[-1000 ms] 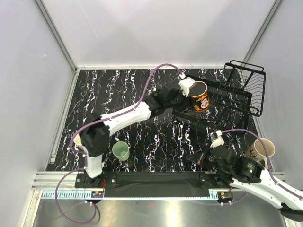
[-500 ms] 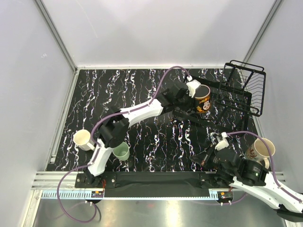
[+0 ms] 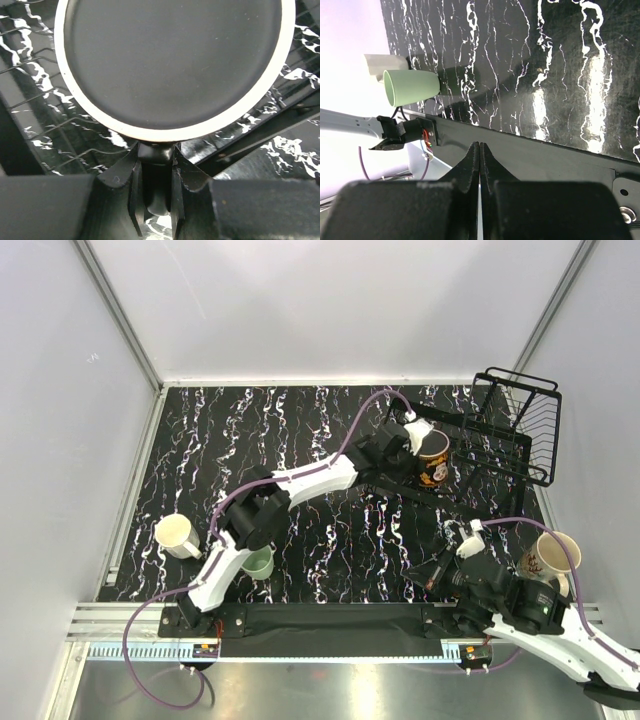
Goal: Load the cups into the dish rack
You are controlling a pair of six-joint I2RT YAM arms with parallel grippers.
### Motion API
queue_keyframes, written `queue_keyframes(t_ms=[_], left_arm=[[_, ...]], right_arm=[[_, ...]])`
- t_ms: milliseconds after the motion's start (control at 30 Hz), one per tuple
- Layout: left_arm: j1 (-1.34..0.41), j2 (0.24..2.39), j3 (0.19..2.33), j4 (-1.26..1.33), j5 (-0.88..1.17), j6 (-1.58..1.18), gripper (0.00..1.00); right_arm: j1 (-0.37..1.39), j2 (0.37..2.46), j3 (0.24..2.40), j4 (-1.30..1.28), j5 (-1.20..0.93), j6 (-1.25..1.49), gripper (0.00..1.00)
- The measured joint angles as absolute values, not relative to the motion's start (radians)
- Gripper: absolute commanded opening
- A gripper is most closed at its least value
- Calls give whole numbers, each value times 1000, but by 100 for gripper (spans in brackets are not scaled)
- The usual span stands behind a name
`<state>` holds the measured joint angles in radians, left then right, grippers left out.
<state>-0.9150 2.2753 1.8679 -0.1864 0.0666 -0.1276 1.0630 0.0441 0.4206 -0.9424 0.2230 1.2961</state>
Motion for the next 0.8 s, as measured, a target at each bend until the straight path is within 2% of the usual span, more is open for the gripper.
queue_keyframes(t_ms=[800], left_arm=[[-1010,2305,1905,-134,10,-43,0]], right_arm=[[1063,30,422,-941,224,1296,0]])
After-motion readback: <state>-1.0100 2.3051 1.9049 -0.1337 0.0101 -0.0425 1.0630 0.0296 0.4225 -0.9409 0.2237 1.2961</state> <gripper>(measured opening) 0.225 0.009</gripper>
